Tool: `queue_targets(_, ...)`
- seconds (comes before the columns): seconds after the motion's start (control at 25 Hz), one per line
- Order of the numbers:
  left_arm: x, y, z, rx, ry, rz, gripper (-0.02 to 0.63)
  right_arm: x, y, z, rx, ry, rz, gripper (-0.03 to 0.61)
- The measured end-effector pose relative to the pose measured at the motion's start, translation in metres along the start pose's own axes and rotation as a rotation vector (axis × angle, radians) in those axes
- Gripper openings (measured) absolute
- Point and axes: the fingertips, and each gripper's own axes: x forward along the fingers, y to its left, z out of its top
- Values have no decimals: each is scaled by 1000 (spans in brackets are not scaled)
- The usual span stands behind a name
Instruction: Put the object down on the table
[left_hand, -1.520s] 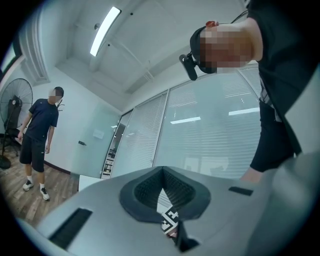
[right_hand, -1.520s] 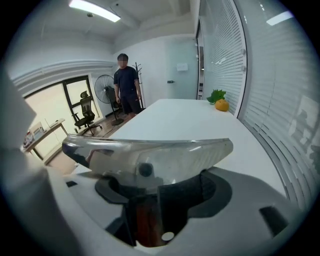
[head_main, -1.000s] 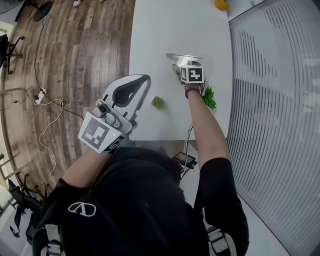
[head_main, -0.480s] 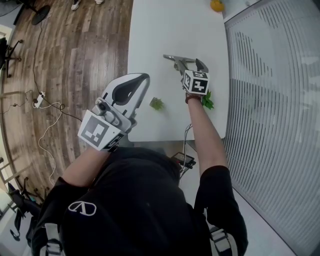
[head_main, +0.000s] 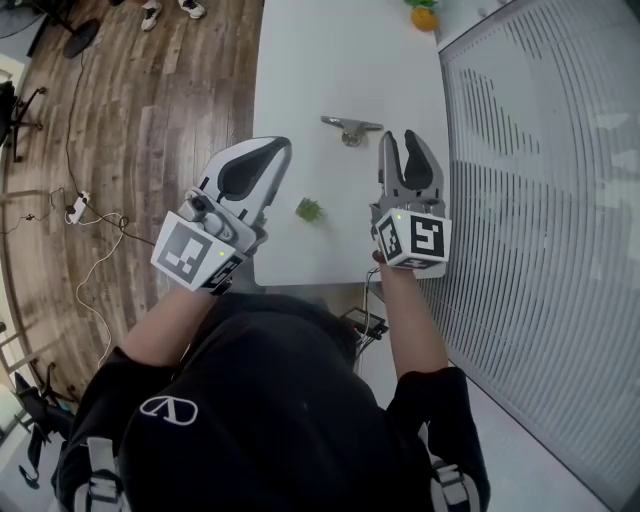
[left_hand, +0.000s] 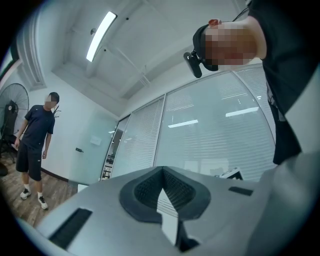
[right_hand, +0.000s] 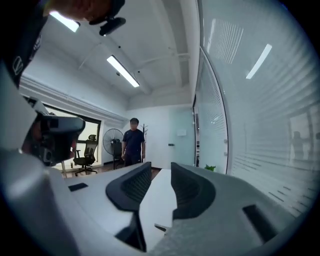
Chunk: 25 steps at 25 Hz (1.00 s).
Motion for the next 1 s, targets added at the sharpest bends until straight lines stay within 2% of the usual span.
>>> queue_targets(0.12, 1, 2, 9, 18, -5, -2, 5, -31, 0, 31, -9, -66, -32, 86)
queue_targets(0.44, -1, 8, 34, 48, -19, -8, 5, -92, 1, 78, 5, -153, -97, 18)
queue_targets(0.68, 1, 3, 47, 69, -54, 3, 5, -114, 7, 84, 18, -203, -112, 9)
queue_targets(1.0, -3, 2, 55, 92, -53, 1, 5, -111, 10, 91, 30, -216, -107, 9)
